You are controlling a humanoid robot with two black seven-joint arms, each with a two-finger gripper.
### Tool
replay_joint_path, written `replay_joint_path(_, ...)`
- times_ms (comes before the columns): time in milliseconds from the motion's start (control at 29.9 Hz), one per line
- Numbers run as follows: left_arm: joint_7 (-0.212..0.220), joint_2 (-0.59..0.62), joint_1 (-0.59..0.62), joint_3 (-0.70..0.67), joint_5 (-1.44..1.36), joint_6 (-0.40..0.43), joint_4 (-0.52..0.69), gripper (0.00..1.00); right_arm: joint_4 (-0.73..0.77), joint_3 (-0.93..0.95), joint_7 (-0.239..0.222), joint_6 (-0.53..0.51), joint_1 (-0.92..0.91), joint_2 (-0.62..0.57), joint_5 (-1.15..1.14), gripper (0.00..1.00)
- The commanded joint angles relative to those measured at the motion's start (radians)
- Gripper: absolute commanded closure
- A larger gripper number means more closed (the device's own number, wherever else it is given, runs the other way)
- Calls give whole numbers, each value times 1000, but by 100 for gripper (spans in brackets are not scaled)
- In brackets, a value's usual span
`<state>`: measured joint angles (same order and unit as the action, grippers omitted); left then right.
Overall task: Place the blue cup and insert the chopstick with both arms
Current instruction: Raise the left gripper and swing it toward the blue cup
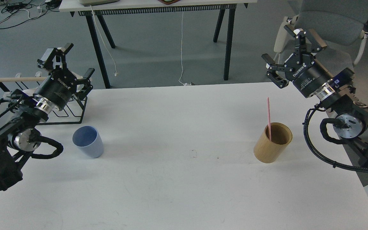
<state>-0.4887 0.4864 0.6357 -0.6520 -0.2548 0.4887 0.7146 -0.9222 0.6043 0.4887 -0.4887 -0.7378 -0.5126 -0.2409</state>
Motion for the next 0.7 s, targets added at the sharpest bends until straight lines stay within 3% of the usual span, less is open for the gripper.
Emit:
replay_joint_path(0,0,-12,-2,-52,9,0,23,0,0,0,0,0,0,2,0,1)
replay_joint_path(401,0,80,-19,-55,0,0,55,0,0,2,0,0,-2,-3,0,1)
replay_joint_path(668,0,213,-5,-57,-134,0,62,0,-1,3,0,0,-2,-10,0,1)
